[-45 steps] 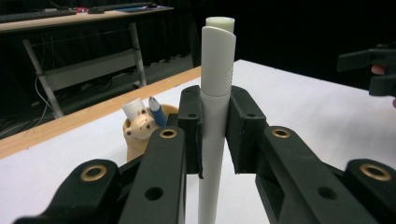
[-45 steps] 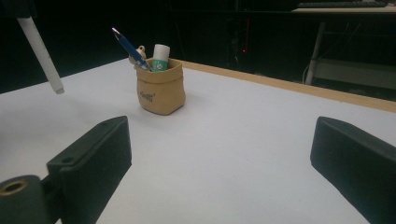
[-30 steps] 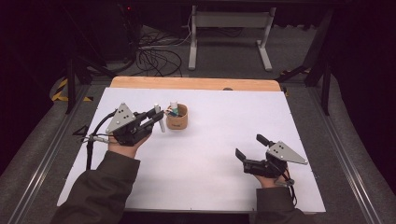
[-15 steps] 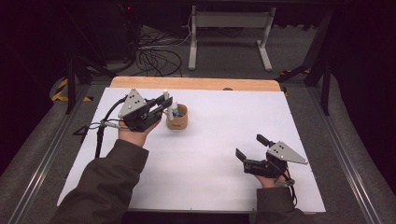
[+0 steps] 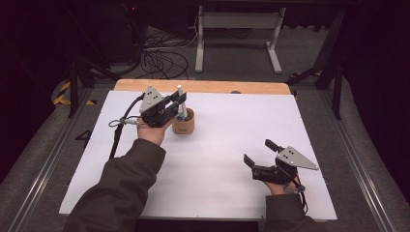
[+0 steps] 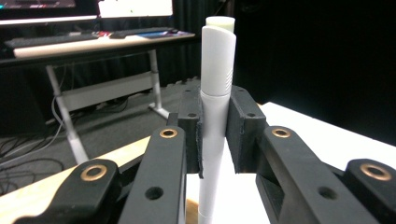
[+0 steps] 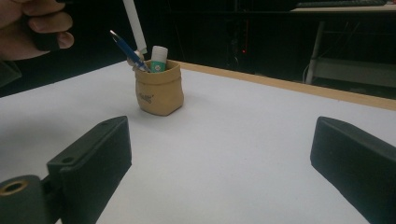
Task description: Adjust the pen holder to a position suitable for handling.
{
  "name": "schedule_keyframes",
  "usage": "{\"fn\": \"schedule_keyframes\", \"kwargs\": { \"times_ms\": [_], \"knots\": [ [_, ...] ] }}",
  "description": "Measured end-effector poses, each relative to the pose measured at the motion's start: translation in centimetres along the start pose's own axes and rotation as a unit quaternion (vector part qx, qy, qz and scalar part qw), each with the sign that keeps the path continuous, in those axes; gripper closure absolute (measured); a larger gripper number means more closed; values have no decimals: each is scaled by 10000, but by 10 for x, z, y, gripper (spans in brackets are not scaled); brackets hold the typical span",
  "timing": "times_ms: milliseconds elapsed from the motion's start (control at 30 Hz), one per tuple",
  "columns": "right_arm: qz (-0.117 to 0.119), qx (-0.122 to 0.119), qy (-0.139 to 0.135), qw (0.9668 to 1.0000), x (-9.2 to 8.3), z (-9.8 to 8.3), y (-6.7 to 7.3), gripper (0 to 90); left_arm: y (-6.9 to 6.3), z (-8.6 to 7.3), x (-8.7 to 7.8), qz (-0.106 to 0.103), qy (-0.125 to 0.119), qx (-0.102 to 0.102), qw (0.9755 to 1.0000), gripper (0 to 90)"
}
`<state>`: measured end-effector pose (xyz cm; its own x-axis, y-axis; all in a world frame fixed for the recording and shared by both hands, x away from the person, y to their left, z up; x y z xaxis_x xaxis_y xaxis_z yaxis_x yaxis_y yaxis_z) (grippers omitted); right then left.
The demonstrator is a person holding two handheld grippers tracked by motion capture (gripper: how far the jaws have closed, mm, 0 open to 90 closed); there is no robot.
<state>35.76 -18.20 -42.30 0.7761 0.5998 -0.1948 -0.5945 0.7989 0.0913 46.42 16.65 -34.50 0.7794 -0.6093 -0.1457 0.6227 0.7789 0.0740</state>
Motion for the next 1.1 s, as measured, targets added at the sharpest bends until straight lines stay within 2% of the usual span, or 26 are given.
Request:
{"fn": "schedule_keyframes", "kwargs": {
  "times_ms": [333,633,1033,1100],
  "knots": [
    [22,5,1,10000,-1,0,0,62,2,-13,17,149,184,-131,9996,772],
    [34,2,15,10000,-1,-1,1,63,2,-22,25,210,348,-140,9991,772],
    [37,1,42,10000,0,-1,1,64,0,-31,29,69,552,-274,9981,772],
    [35,2,45,10000,0,-2,1,64,0,-33,29,52,611,-231,9979,772]
  ]
}}
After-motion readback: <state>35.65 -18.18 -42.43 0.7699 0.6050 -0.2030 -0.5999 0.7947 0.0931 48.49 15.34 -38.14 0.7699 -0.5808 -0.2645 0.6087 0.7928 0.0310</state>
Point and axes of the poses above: each handheld gripper's, and its own axes: x roughly forward along the jaws, z roughly out of its top, y roughly to its left, the point moved 2 cm from there along x, roughly forward along the jaws, and after that the axes turned 3 degrees about x, right-handed, at the moved point
